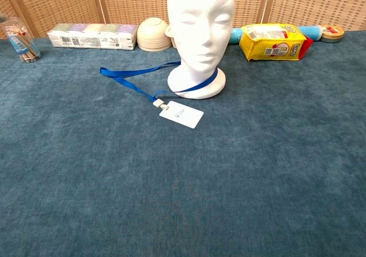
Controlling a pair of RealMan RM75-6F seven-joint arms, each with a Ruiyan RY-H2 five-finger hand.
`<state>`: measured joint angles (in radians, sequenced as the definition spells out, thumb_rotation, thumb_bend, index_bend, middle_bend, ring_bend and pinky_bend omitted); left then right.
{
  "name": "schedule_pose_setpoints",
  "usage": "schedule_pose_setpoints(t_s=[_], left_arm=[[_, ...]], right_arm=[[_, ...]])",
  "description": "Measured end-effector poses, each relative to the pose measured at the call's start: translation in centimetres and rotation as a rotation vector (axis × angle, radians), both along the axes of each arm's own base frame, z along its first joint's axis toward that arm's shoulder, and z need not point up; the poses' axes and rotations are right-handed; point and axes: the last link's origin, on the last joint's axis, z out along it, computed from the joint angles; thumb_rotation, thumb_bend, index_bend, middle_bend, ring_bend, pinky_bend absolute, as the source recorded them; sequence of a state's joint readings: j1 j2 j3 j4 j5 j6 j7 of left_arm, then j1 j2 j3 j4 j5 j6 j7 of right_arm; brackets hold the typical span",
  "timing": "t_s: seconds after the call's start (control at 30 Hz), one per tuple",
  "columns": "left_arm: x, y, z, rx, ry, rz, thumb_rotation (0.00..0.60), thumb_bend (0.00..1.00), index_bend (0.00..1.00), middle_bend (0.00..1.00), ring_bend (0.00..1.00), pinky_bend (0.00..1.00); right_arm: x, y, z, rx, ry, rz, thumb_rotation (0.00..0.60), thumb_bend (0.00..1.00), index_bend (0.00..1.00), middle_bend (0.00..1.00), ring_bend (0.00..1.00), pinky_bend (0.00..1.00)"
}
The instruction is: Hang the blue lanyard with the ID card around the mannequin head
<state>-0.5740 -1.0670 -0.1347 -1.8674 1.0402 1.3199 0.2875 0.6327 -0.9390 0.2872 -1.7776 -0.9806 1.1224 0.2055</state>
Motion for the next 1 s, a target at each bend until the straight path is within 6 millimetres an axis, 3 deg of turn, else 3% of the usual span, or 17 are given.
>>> schedule_pose_setpoints(t_s=[0.33,0.53,0.7,1.0], left_arm=[[-7.0,-6.8,1.5,0.069,0.033,0.022,0.485,0.13,0.43,0.52,0.42,0.42],[-10.4,-10.4,1.6,0.077,0.037,0.068,0.484,0.13,0.43,0.51,0.4,0.39],[-12.2,-13.2,1.8,0.092,0.044,0.078,0.484,0.13,0.43,0.51,0.4,0.37],[-13.4,-16.1,1.6,0.12,0.02,0.09,0.484,0.13,0.43,0.51,0.39,0.36]], right_arm=[[-5.5,6.3,0.0,-0.029,0.085,-0.027,0.345,0.45,0.61,0.84,0.89,0.91],[-7.6,9.0,-0.4,-0.033,0.106,-0.061,0.345,0.44,0.62,0.83,0.87,0.9],[-9.1,11.4,-0.8,-0.052,0.148,-0.1,0.346,0.44,0.62,0.82,0.86,0.89],[-10.9,14.9,-1.2,-0.089,0.182,-0.156,0.346,0.44,0.63,0.81,0.86,0.89]])
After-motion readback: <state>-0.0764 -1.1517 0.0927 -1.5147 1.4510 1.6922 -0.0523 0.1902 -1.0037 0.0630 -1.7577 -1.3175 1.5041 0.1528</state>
